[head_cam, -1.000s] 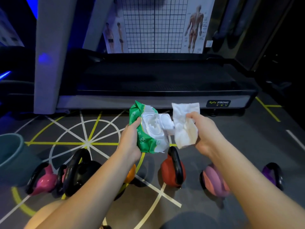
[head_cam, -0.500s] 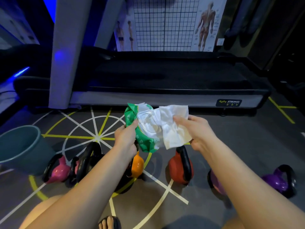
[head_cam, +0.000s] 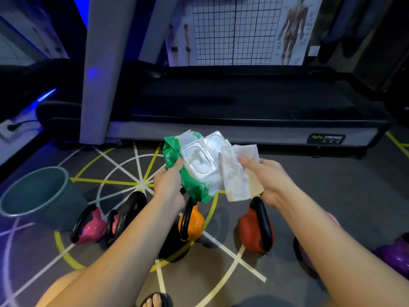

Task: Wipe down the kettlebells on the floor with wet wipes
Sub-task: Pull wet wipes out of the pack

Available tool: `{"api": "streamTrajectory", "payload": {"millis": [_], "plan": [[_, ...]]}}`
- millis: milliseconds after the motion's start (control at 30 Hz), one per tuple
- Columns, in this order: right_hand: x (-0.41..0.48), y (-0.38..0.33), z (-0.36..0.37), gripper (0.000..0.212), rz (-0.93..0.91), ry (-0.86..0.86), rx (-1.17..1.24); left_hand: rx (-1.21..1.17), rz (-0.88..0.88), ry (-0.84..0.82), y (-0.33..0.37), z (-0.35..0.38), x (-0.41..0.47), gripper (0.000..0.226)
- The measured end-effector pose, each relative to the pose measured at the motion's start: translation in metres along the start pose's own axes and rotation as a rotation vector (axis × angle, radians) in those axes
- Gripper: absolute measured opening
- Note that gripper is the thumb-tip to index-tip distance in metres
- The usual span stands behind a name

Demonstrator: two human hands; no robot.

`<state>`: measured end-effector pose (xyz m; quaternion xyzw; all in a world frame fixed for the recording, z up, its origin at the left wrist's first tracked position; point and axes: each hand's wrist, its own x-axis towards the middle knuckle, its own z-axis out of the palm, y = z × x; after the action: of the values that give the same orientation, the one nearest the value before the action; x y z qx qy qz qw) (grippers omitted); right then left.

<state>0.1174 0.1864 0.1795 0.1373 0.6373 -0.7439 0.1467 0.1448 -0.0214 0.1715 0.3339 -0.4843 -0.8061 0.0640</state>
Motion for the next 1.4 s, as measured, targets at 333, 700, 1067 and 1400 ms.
{"api": "streamTrajectory", "payload": {"millis": [333,700,1067,1400], "plan": [[0.023,-0.016,-0.024,0.016,-0.168,0.085,-0.072,0.355,0.273,0.017,-0.024,0.046,0.015,0.036],[0.019,0.005,0.011,0.057,-0.281,0.07,-0.296,0.98,0.452,-0.308,-0.027,0.056,-0.011,0.035],[0.01,-0.013,-0.003,0.023,-0.128,-0.08,-0.077,0.936,0.503,-0.601,-0.023,0.045,-0.001,0.073],[0.014,-0.062,-0.067,0.02,-0.289,0.569,0.393,1.184,0.588,-0.513,-0.026,0.029,0.005,0.054]]}}
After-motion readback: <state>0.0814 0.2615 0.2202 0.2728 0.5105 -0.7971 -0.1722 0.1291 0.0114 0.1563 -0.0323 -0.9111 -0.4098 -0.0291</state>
